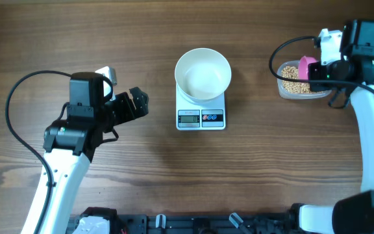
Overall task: Scoop item into bowl and weigh 150g on scale
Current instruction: 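Lower the pink scoop into the soybean tub with the right gripper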
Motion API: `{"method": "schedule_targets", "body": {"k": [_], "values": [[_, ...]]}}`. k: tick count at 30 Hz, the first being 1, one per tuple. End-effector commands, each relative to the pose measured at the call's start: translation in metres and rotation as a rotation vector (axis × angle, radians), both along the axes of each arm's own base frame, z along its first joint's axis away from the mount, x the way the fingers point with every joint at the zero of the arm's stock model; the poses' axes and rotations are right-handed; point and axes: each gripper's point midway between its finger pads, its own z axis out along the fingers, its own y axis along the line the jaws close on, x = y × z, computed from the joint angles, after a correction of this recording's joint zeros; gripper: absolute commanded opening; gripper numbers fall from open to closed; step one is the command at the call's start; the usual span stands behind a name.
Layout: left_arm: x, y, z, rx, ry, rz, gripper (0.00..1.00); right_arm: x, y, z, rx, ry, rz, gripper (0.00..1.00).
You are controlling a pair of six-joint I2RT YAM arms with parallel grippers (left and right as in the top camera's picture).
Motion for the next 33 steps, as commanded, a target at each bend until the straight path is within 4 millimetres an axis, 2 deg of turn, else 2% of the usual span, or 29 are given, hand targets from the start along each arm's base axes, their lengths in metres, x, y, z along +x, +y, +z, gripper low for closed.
{"method": "schedule_targets", "body": {"k": [1,8,16,23,33], "values": [[0.001,0.000,0.002,-0.007,-0.004,-0.005,1.00,0.004,-0.017,-0.010,-0.084,0.041,-0.020,0.04],[0.001,0.000,0.002,-0.007,-0.004,-0.005,1.00,0.010,-0.028,-0.012,-0.139,0.035,-0.046,0.04],[0.001,0.000,0.002,-0.007,-0.003,-0.005,1.00,0.010,-0.029,-0.037,-0.129,0.106,-0.067,0.04],[0.001,0.000,0.002,-0.007,-0.004,-0.005,1.00,0.006,-0.009,-0.051,-0.022,0.124,-0.018,0.04],[0.001,0.000,0.002,-0.007,-0.004,-0.005,1.00,0.005,0.006,-0.054,0.056,0.130,0.022,0.04]]}}
